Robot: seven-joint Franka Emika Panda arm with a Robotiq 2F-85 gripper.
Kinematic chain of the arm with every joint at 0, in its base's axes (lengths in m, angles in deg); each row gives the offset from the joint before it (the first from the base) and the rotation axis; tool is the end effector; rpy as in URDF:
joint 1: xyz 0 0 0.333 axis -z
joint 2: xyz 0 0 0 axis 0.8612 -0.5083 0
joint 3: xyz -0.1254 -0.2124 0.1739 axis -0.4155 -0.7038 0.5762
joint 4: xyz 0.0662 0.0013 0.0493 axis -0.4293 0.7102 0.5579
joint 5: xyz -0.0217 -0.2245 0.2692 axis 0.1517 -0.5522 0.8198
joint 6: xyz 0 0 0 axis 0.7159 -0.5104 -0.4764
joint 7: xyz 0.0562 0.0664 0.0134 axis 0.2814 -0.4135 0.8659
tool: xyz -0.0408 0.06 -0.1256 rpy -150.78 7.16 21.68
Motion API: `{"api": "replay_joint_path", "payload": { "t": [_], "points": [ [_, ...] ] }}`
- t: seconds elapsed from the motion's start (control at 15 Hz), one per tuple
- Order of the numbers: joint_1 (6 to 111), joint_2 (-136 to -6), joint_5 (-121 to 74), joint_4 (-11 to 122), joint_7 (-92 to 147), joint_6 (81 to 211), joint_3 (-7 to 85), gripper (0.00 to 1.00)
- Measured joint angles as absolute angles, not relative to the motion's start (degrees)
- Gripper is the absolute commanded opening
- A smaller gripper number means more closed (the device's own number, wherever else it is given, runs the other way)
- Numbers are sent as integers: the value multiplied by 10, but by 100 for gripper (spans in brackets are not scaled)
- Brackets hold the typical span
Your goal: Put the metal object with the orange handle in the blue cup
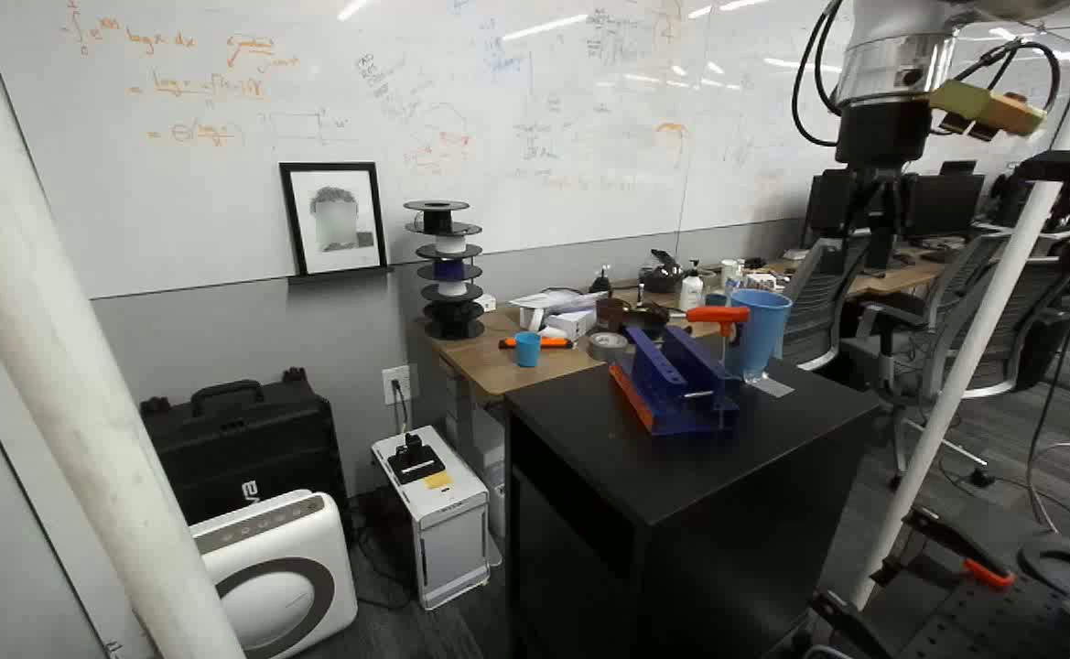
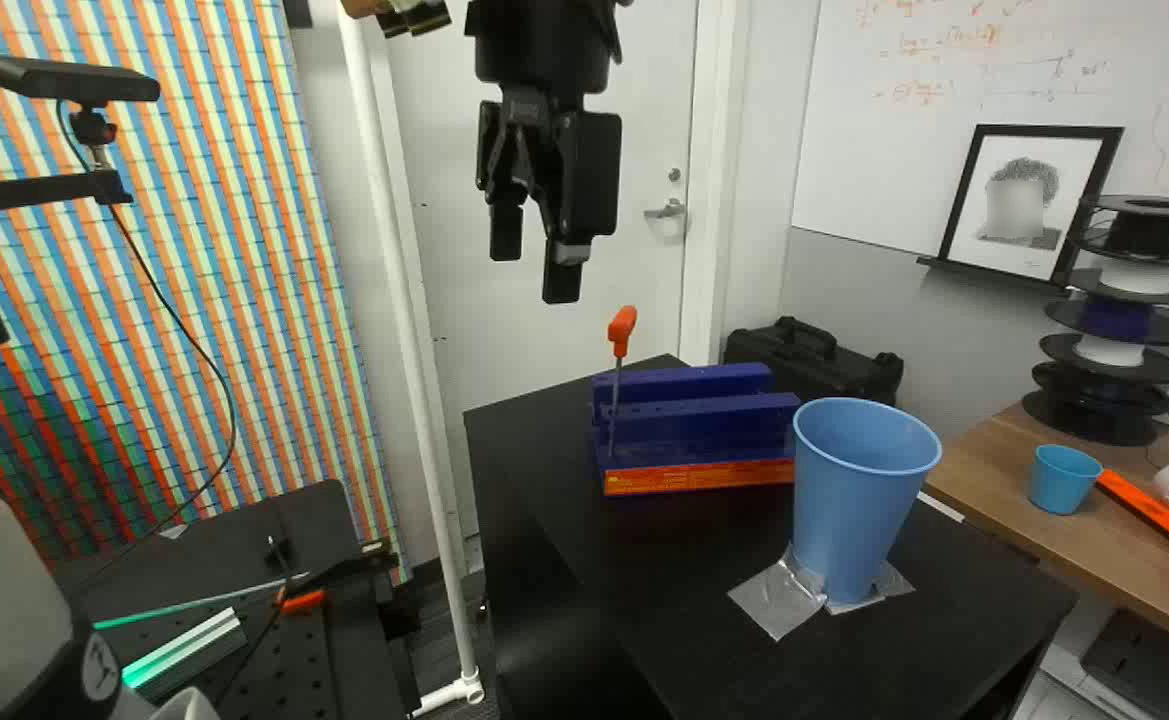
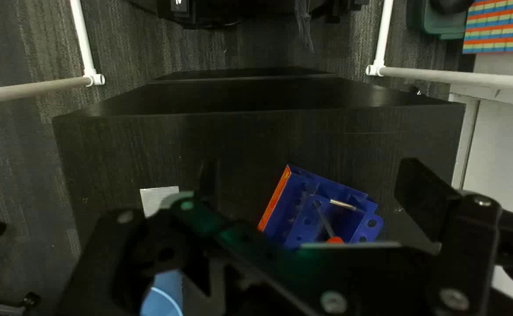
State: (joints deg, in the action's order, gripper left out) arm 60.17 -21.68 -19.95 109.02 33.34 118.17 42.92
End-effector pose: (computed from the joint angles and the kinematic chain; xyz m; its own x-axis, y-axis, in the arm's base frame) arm 0.3231 -0.0033 0.4203 0.9946 0.0024 -0.1041 0.0009 -0.9999 -0.0148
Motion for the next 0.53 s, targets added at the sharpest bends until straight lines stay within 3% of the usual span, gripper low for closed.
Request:
{"api": "replay_joint_path", "payload": {
  "t": [0.53],
  "points": [
    [602, -216, -199, 1088, 333, 1182, 429, 100]
  ]
}}
